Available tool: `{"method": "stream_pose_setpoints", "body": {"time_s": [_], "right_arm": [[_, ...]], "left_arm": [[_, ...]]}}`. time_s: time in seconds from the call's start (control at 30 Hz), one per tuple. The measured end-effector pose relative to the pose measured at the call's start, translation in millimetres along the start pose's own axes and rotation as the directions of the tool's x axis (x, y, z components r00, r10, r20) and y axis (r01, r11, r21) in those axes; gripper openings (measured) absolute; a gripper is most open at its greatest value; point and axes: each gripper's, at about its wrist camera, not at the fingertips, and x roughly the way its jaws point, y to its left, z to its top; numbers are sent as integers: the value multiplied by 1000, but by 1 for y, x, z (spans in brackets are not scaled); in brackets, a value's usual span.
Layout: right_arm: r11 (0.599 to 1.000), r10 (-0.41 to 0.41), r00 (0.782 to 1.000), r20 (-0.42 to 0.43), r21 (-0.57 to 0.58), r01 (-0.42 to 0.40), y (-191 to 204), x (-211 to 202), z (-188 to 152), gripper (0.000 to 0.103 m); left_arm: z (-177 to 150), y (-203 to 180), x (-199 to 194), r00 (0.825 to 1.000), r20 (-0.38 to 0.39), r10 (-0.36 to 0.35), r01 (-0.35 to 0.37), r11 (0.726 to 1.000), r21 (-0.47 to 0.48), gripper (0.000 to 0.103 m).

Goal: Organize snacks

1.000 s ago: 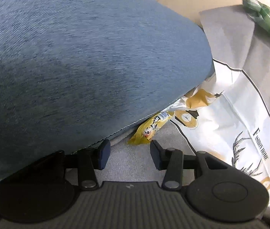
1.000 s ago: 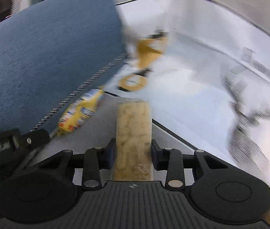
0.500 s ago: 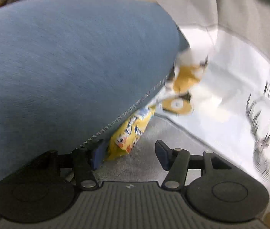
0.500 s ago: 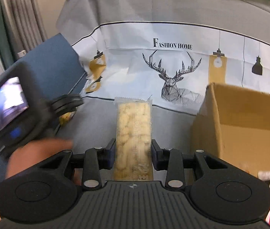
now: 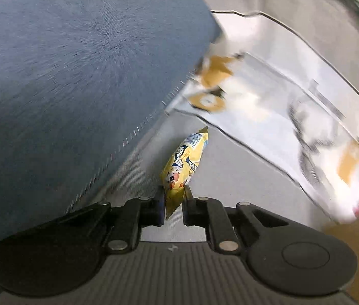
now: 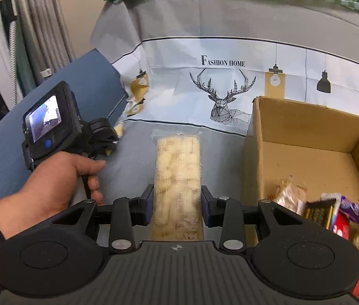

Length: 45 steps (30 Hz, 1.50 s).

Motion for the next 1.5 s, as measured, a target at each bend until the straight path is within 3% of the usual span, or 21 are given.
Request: {"method": "stream_pose_setpoints", "body": {"time_s": [0.13,0.23,0.3,0.37,0.43,0.53,0.6,0.73,0.83,0.93,1.0,1.13,1.3,1.5], "right_arm": [[999,46,999,0,-13,-46,9,-27,-18,38],[996,87,996,12,-37,-87,17,-51,-31,38],[989,131,991,24,-69,-129,20,-65,-43,38],[983,154,988,20,-101,-151,24,-70,-58,38],[980,163,986,20,-115,-160,27,-69,-73,38],[984,138,989,46,-118,-132,29,-61,-95,38],[989,133,990,39,-74,-130,25,-51,-109,38],[991,129,991,-22,-26,-130,22,-29,-121,38],[993,104,993,-60,-51,-108,24,-14,-127,38],[993,95,992,-83,-57,-100,26,-2,-129,38],[993,91,991,-99,-60,-97,28,7,-128,38],[995,73,988,-133,-58,-81,32,19,-131,39],[995,78,988,-134,-48,-85,28,21,-128,46],[995,84,985,-148,-31,-90,25,23,-129,50]], "left_arm": [[-22,0,-45,992,-55,-115,121,984,129,12],[-42,-5,-85,980,-81,-181,198,931,308,12],[-56,-4,-102,971,-133,-200,237,890,390,12],[-67,1,-109,959,-193,-205,269,870,413,12],[-79,5,-114,960,-215,-180,261,852,453,12],[-94,17,-111,957,-245,-157,254,861,440,12],[-95,28,-107,950,-262,-168,263,882,391,12],[-98,43,-100,914,-358,-193,317,889,331,12],[-97,42,-91,882,-425,-202,357,877,323,15],[-102,37,-87,865,-464,-193,376,861,341,16],[-104,32,-85,860,-472,-193,385,852,354,18],[-103,28,-77,860,-471,-195,380,861,337,42],[-96,33,-67,851,-473,-227,380,889,257,48],[-92,29,-63,849,-471,-241,388,889,243,52]]}}
